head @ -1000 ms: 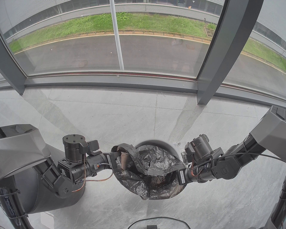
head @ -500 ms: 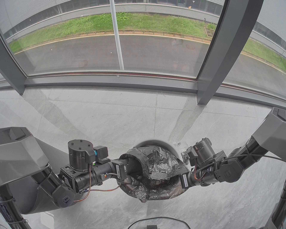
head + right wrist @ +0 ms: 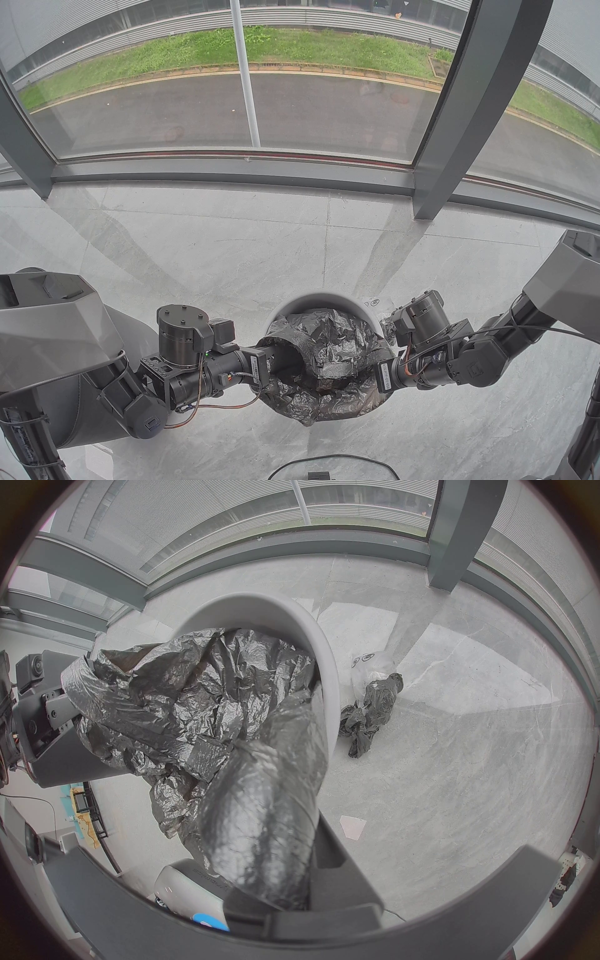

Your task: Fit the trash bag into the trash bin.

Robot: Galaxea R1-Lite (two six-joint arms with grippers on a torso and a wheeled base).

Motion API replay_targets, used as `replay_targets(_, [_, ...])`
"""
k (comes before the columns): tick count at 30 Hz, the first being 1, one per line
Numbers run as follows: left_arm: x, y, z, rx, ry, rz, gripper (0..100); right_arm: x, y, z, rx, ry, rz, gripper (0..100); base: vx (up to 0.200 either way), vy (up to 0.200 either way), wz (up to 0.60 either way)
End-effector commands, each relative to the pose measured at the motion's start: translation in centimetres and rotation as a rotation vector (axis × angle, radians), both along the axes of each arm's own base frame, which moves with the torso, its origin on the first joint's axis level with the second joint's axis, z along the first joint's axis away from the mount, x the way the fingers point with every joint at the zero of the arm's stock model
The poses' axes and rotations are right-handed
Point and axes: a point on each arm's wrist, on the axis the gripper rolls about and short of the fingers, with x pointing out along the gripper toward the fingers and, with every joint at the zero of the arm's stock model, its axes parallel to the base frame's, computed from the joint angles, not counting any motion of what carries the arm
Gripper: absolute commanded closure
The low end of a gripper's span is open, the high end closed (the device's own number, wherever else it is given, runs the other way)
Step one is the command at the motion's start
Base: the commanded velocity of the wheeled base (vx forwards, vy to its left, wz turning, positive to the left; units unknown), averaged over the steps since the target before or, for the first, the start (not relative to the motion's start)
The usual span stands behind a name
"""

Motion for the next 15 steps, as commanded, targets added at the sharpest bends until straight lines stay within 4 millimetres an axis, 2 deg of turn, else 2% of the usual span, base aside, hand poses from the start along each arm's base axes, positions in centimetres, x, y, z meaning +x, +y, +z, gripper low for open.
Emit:
replay_targets(1, [0.46, -0.17, -0.82, 0.001, 0.016, 0.005, 100, 0.27, 0.18, -1.48, -0.011, 0.016, 0.001, 100, 0.000, 0.000, 0.00])
replay_targets(15, [0.30, -0.07, -0.65, -0.005, 0.005, 0.005, 100, -0.14, 0.12, -1.61, -0.015, 0.008, 0.000, 100, 0.000, 0.000, 0.00])
